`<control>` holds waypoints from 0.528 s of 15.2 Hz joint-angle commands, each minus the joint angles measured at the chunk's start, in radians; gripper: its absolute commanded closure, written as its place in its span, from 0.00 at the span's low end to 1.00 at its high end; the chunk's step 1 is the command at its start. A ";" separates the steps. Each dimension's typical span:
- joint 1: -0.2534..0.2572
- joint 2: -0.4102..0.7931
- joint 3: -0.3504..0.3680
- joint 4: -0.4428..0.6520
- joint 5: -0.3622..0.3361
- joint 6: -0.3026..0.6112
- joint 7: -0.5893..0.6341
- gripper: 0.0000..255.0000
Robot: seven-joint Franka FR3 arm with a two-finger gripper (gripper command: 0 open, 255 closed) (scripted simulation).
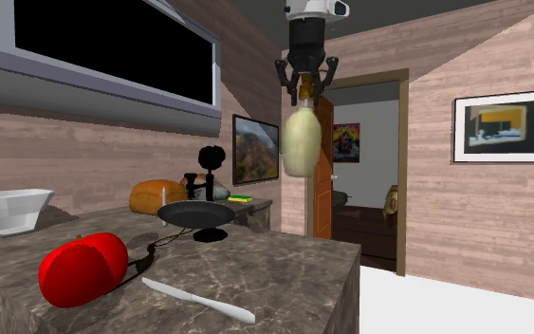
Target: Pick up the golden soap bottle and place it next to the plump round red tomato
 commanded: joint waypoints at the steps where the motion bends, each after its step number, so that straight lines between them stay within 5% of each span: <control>1: 0.011 -0.079 0.009 -0.073 -0.017 -0.002 0.017 1.00; 8: 0.037 -0.300 0.060 -0.229 -0.059 -0.056 0.097 1.00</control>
